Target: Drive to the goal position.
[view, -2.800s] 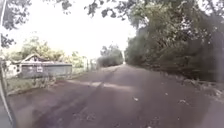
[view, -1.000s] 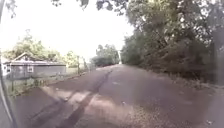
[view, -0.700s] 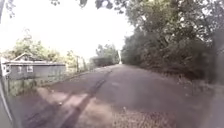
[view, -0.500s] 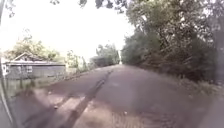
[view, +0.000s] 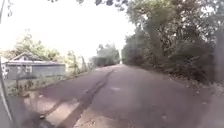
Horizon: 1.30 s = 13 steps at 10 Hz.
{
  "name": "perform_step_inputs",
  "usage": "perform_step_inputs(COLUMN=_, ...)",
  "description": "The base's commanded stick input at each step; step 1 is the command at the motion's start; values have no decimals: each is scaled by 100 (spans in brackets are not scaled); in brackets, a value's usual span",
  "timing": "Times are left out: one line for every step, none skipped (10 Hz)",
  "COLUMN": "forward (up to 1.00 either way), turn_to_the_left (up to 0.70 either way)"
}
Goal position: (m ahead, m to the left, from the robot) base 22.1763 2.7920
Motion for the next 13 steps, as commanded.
perform_step_inputs(forward=70, turn_to_the_left=0)
perform_step_inputs(forward=70, turn_to_the_left=0)
perform_step_inputs(forward=70, turn_to_the_left=0)
perform_step_inputs(forward=70, turn_to_the_left=0)
perform_step_inputs(forward=70, turn_to_the_left=0)
perform_step_inputs(forward=70, turn_to_the_left=0)
perform_step_inputs(forward=70, turn_to_the_left=0)
perform_step_inputs(forward=70, turn_to_the_left=0)
perform_step_inputs(forward=70, turn_to_the_left=0)
perform_step_inputs(forward=70, turn_to_the_left=0)
perform_step_inputs(forward=70, turn_to_the_left=0)
perform_step_inputs(forward=70, turn_to_the_left=0)
perform_step_inputs(forward=70, turn_to_the_left=0)
